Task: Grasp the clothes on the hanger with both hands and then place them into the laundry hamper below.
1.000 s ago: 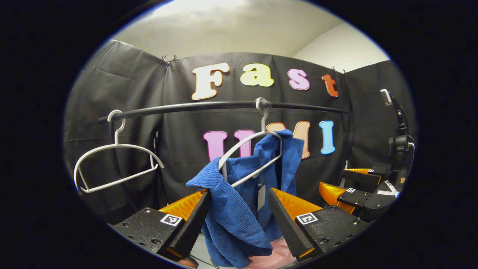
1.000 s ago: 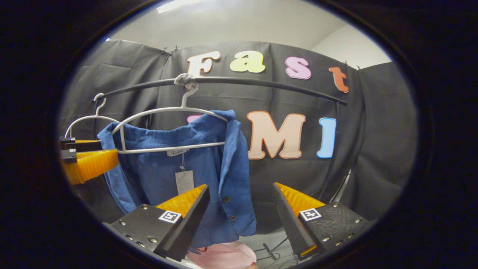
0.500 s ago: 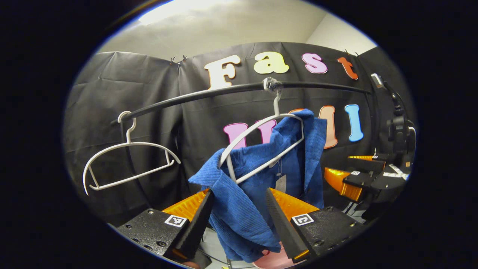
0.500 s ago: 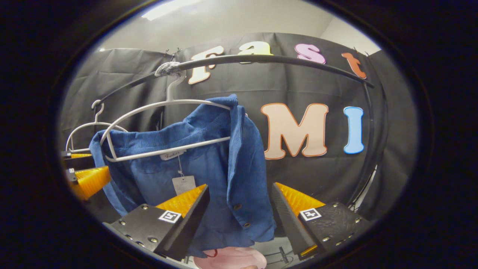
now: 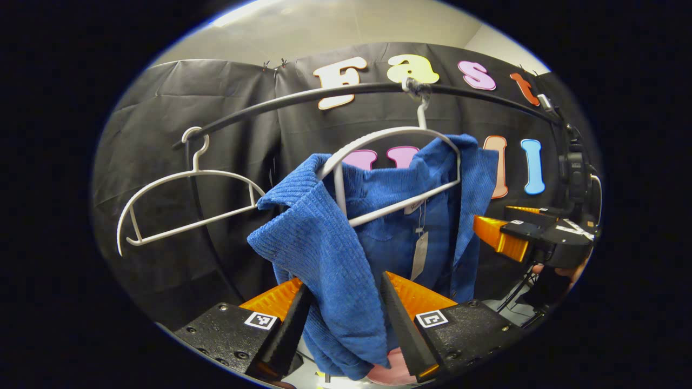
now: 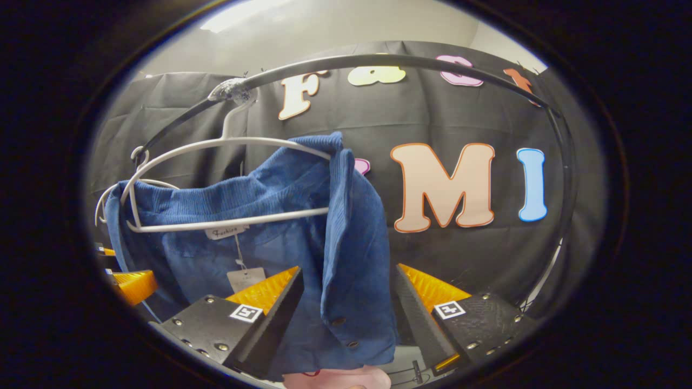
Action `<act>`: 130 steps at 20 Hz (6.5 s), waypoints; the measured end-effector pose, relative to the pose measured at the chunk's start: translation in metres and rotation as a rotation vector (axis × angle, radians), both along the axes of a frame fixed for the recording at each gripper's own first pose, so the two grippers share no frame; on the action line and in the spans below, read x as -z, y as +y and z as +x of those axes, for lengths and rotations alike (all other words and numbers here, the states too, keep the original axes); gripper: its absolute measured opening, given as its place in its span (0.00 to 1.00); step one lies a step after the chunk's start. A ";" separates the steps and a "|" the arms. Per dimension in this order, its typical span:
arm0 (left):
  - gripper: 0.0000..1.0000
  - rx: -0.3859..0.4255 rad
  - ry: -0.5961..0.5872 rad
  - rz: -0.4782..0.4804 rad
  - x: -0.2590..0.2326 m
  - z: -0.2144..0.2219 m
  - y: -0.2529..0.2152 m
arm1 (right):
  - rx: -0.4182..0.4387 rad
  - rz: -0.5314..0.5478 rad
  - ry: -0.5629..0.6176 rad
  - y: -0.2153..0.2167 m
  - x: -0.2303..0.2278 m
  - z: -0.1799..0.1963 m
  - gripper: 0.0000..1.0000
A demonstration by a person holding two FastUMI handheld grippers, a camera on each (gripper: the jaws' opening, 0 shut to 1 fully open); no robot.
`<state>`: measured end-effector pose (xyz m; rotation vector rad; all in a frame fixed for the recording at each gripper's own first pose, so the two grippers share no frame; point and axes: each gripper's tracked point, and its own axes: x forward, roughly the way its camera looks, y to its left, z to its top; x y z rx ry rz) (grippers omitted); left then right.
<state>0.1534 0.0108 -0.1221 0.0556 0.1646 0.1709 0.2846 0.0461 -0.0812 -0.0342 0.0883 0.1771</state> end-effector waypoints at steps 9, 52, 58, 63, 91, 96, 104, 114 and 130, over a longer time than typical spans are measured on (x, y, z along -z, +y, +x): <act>0.17 -0.023 0.008 -0.036 0.000 -0.011 0.014 | -0.004 0.046 -0.036 0.015 -0.026 0.008 0.72; 0.03 0.194 -0.159 -0.157 -0.094 -0.046 0.074 | 0.200 -0.074 -0.076 -0.025 -0.050 0.039 0.00; 0.01 0.159 -0.110 -0.220 -0.062 -0.030 0.079 | 0.217 -0.105 -0.089 -0.031 -0.046 0.063 0.00; 0.01 0.132 -0.125 -0.176 -0.060 -0.019 0.083 | 0.245 -0.109 -0.098 -0.045 -0.051 0.089 0.00; 0.00 0.144 -0.051 -0.167 -0.032 0.002 0.076 | 0.196 -0.146 -0.034 -0.003 0.016 0.095 0.33; 0.01 0.141 -0.056 -0.175 -0.032 -0.001 0.086 | 0.255 -0.013 -0.047 -0.030 -0.008 0.120 0.05; 0.01 0.131 -0.062 -0.194 -0.020 0.020 0.088 | 0.261 0.103 -0.038 -0.043 -0.024 0.136 0.05; 0.01 0.198 -0.071 -0.118 0.007 0.041 0.057 | 0.188 0.189 0.096 -0.036 0.021 0.155 0.05; 0.02 0.262 -0.045 -0.105 0.051 0.038 0.041 | 0.115 0.111 0.186 -0.023 0.076 0.154 0.05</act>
